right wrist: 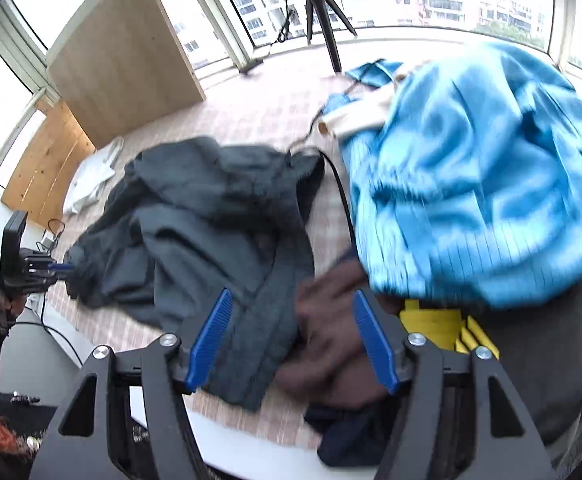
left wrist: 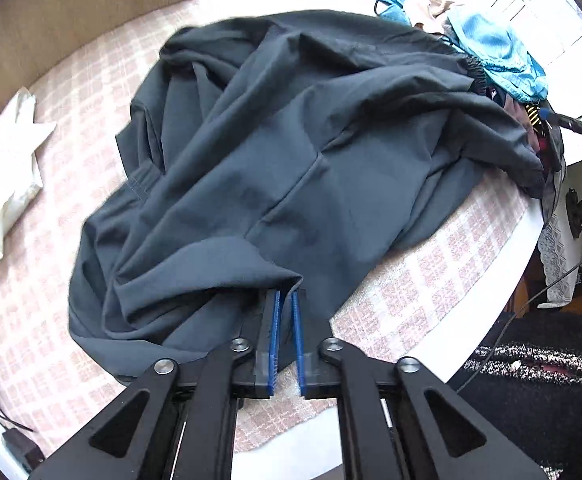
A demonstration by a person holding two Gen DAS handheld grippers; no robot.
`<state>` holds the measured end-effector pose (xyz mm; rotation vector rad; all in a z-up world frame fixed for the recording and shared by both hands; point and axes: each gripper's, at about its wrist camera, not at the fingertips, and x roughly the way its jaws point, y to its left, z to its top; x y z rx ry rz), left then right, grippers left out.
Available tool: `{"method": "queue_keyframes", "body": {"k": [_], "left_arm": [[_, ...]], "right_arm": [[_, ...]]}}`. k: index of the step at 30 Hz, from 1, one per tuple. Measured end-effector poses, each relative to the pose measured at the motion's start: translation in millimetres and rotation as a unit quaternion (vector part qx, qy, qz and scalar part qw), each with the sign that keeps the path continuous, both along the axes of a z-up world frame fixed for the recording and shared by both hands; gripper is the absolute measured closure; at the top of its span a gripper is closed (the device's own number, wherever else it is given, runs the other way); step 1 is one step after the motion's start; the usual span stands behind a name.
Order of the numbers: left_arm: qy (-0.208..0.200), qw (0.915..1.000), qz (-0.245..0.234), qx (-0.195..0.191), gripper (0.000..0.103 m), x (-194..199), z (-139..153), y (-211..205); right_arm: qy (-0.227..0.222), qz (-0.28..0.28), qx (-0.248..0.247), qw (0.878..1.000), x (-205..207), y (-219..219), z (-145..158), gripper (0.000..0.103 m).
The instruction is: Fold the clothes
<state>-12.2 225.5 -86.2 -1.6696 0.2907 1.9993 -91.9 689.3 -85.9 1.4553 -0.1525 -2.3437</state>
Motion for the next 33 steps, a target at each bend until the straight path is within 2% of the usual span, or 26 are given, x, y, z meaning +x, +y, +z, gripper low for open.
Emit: {"method": "queue_keyframes", "body": {"k": [1, 2, 3, 7, 8, 10, 11, 12, 13, 15, 19, 21, 24, 26, 28, 30, 32, 33], "left_arm": [[0.014, 0.9999, -0.007, 0.002, 0.061, -3.0, 5.5, 6.8], [0.028, 0.9995, -0.015, -0.001, 0.051, -6.7, 8.8, 14.1], [0.037, 0.9991, -0.022, -0.004, 0.051, -12.4, 8.8, 20.1], [0.053, 0.9977, -0.043, -0.004, 0.051, -38.5, -0.5, 40.3], [0.05, 0.9976, -0.048, 0.0, 0.051, -44.7, -6.1, 43.3], [0.043, 0.9966, -0.066, -0.022, 0.051, -54.4, -24.2, 54.6], [0.036, 0.9961, -0.073, -0.036, 0.056, -58.0, -34.0, 56.7], [0.026, 0.9953, -0.078, -0.051, 0.066, -61.1, -43.8, 57.1], [0.017, 0.9956, -0.078, -0.049, 0.099, -61.8, -47.4, 54.2], [-0.002, 0.9967, -0.073, -0.034, 0.101, -61.3, -49.5, 45.7], [-0.006, 0.9972, -0.07, 0.024, 0.102, -41.0, -12.7, 17.1], [-0.003, 0.9976, -0.06, 0.033, 0.102, -23.5, 11.5, -3.5], [-0.027, 0.9968, -0.06, 0.046, 0.101, 14.1, 36.2, -32.6], [-0.041, 0.9965, -0.065, 0.034, 0.099, 39.8, 44.1, -48.7], [-0.04, 0.9974, -0.058, 0.014, 0.096, 49.0, 49.6, -67.1], [-0.036, 0.9987, -0.036, 0.006, 0.093, 39.9, 54.0, -82.9], [-0.024, 0.9996, -0.011, 0.004, 0.083, 24.1, 59.4, -90.4], [-0.013, 0.9999, -0.001, 0.003, 0.081, 13.6, 63.1, -93.3]], "right_arm": [[0.009, 0.001, 0.006, 1.0, -16.8, -7.9, -2.1, 0.04], [0.004, 0.005, 0.013, 1.0, -33.3, -17.2, -10.4, 0.04], [-0.002, 0.008, 0.02, 1.0, -49.6, -26.3, -18.9, 0.04], [-0.079, 0.019, 0.026, 0.996, -90.3, -41.5, -66.7, 0.04], [-0.088, 0.023, 0.016, 0.996, -92.3, -43.4, -72.8, 0.04], [-0.081, 0.033, 0.005, 0.996, -88.8, -45.6, -72.0, 0.044], [-0.073, 0.039, 0.0, 0.997, -86.1, -46.1, -68.7, 0.063], [-0.071, 0.042, -0.011, 0.997, -83.5, -43.6, -64.0, 0.085], [-0.07, 0.044, -0.022, 0.996, -80.9, -40.9, -59.1, 0.088], [-0.062, 0.032, -0.05, 0.996, -75.6, -30.6, -43.1, 0.091], [-0.057, 0.009, -0.114, 0.992, -62.1, -11.3, -9.9, 0.092], [-0.051, 0.01, -0.137, 0.989, -50.9, -7.5, 9.0, 0.092], [-0.055, 0.044, -0.131, 0.989, -15.7, -17.6, 27.0, 0.092], [-0.084, 0.096, -0.129, 0.983, 18.4, -25.1, 24.3, 0.091], [-0.102, 0.103, -0.061, 0.988, 38.0, -33.6, 11.7, 0.09], [-0.119, 0.108, 0.005, 0.987, 57.1, -41.8, -0.7, 0.076], [-0.12, 0.079, -0.026, 0.989, 50.7, -32.3, -2.6, 0.069], [-0.112, 0.054, -0.047, 0.991, 41.5, -26.8, -1.6, 0.062]]}}
